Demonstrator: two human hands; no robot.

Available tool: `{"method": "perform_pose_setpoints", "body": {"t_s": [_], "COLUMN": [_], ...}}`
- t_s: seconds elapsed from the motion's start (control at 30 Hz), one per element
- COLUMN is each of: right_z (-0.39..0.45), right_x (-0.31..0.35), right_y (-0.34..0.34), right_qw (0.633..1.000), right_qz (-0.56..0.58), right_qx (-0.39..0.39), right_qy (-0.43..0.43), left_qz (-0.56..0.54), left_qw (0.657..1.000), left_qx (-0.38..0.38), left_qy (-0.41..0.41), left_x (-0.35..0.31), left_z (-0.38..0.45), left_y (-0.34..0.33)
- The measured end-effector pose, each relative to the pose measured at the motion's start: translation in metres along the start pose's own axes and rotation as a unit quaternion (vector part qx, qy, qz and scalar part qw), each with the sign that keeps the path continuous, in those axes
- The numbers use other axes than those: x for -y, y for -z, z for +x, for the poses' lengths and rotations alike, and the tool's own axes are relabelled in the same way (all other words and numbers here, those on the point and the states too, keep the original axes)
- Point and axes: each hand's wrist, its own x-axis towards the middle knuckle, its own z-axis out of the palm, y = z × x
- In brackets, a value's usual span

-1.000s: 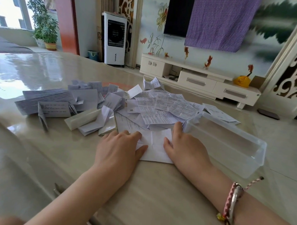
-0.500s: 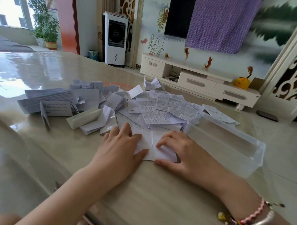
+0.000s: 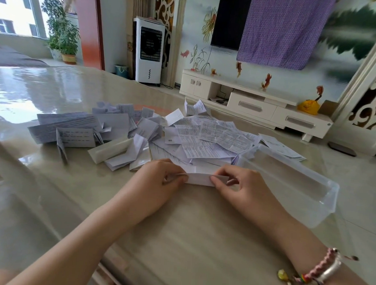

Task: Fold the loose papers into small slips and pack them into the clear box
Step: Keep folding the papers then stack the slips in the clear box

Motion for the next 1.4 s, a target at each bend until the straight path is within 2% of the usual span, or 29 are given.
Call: {"method": "perform_pose_setpoints", "body": {"t_s": [0.17, 0.27, 0.5, 0.6, 0.7, 0.83, 0.93, 1.0, 1.2, 1.4], "right_z": [0.003, 0.006, 0.007, 0.006, 0.006, 0.004, 0.002, 0.002, 0.002, 0.001], "right_x": [-0.003, -0.007, -0.001, 0.001, 0.001, -0.003, -0.005, -0.006, -0.001, 0.004], "right_y": [-0.004, -0.007, -0.009, -0.010, -0.011, -0.013, -0.008, -0.005, -0.001, -0.002], "right_qw": [0.995, 0.996, 0.987, 0.982, 0.976, 0.978, 0.974, 0.969, 0.963, 0.954], "right_qz": [0.073, 0.019, -0.141, -0.185, -0.214, -0.166, -0.156, -0.171, -0.188, -0.225], "right_qx": [-0.016, -0.010, 0.022, 0.017, -0.004, 0.049, 0.112, 0.121, 0.101, 0.066], "right_qy": [-0.066, -0.084, -0.076, -0.038, 0.034, 0.117, 0.121, 0.129, 0.162, 0.186], "left_qz": [0.009, 0.048, 0.167, 0.182, 0.197, 0.205, 0.206, 0.202, 0.166, 0.143], "left_qw": [0.999, 0.996, 0.984, 0.982, 0.980, 0.979, 0.979, 0.979, 0.986, 0.989], "left_qx": [-0.037, -0.052, -0.022, -0.020, -0.019, -0.014, -0.010, 0.000, 0.014, 0.023], "left_qy": [0.036, 0.057, 0.054, 0.050, 0.027, 0.010, 0.000, 0.005, 0.001, -0.041], "left_x": [-0.004, -0.005, -0.007, -0.006, -0.006, -0.002, 0.000, 0.003, 0.009, 0.010], "left_z": [0.000, 0.003, 0.000, 0.000, -0.002, -0.003, -0.003, -0.002, 0.002, 0.001], "left_y": [0.000, -0.005, -0.012, -0.012, -0.012, -0.012, -0.012, -0.012, -0.011, -0.010]}}
